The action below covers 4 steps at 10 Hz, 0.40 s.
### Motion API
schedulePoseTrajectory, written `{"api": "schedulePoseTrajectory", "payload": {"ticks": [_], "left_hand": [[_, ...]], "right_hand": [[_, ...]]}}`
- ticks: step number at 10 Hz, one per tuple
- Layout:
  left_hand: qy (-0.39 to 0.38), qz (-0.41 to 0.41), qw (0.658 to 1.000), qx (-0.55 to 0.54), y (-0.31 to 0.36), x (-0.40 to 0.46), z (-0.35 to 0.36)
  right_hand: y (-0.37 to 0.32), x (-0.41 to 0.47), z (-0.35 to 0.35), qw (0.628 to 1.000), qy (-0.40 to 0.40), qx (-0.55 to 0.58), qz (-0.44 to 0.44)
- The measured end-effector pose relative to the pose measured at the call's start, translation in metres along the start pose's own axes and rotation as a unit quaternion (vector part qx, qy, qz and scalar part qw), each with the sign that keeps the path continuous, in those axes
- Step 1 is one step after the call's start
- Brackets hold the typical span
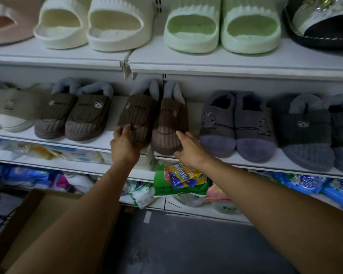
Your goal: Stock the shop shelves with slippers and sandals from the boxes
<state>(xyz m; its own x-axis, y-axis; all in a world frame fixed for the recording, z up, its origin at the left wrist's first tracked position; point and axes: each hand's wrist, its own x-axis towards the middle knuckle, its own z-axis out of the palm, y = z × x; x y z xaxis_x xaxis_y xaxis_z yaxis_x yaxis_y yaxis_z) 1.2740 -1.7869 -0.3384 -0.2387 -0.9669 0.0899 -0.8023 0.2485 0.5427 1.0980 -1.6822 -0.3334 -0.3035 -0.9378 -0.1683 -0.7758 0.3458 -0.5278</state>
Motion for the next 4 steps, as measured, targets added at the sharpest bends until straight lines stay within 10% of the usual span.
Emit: {"api": "schedulePoseTrajectory", "payload": {"ticks": [4], "left_hand": [[0.03,0.068,0.997,0.001,0.016,-0.031,-0.014]], "right_hand": [[0.0,-0.025,-0.021,0.995,0.089,-0.022,-0.039]]}}
